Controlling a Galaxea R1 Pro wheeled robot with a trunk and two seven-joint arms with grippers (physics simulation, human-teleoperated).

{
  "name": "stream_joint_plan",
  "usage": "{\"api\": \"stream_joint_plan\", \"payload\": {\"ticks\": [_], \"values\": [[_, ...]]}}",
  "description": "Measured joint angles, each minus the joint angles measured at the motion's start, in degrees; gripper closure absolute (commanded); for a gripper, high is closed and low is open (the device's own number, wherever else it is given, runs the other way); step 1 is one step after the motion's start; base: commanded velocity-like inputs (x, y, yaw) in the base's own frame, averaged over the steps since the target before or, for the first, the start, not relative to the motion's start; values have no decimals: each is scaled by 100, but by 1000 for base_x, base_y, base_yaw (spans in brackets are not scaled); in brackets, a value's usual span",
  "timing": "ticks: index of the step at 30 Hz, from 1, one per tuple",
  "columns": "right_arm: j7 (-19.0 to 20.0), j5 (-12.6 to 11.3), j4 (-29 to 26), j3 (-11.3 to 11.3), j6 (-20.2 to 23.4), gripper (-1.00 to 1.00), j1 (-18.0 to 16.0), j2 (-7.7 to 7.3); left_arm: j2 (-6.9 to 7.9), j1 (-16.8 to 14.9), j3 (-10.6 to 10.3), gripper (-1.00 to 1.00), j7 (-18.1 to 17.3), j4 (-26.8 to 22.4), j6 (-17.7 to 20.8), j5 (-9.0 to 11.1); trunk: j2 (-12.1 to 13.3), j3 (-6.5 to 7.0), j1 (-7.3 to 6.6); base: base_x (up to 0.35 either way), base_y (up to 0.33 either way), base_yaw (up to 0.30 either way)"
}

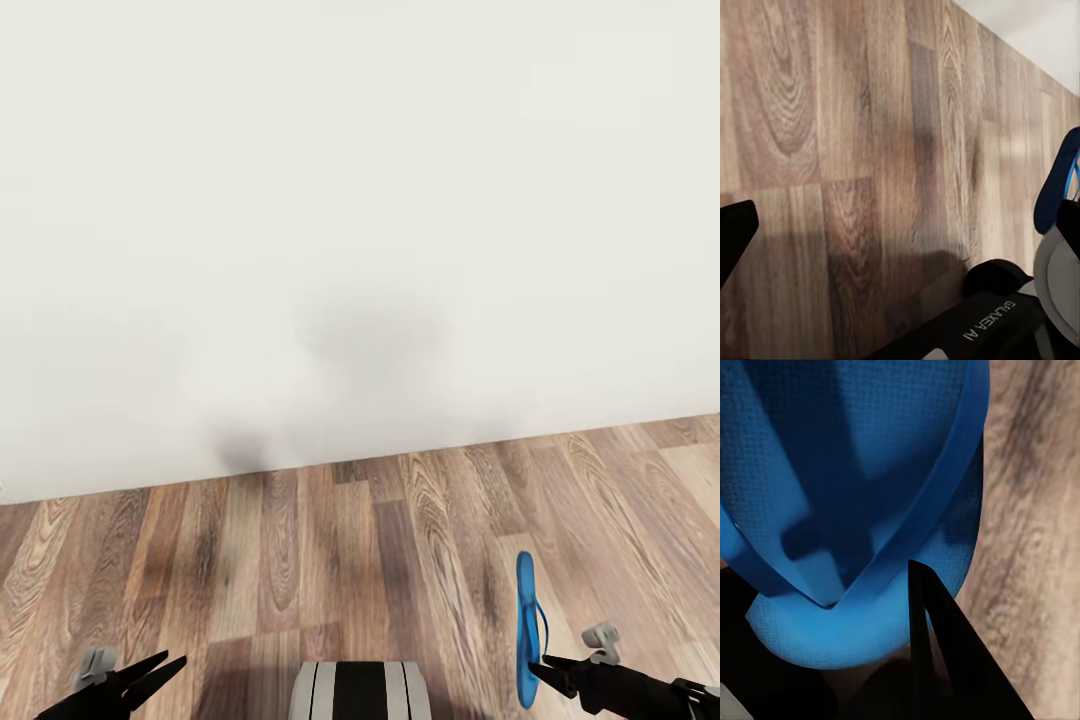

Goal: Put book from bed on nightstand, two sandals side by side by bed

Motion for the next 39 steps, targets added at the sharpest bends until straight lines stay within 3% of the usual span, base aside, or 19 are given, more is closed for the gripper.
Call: {"api": "stream_joint_plan", "payload": {"ticks": [9,15,27,31,35,39], "values": [[0,0,2,-5,0,100,0,13,-8,0,-5,-100,-1,0,-4,-1,12,200,-23,0,0,0],[-7,-2,383,-5,0,100,1,20,-169,0,-14,-100,20,3,-1,-6,20,332,-38,0,0,0],[-18,-4,421,-1,-43,100,0,22,-200,0,-152,-100,118,279,-5,-105,36,599,-70,0,0,0],[-60,-3,730,3,-51,100,1,22,-201,0,-154,-100,123,294,-16,-114,42,687,-80,0,0,0],[-340,-2,1219,1,-393,100,1,18,-201,1,-154,-100,198,515,-76,-117,47,776,-90,0,0,0],[-527,-9,1366,3,-690,100,0,21,-201,0,-154,-100,336,749,-350,-118,52,864,-100,0,0,0]]}}
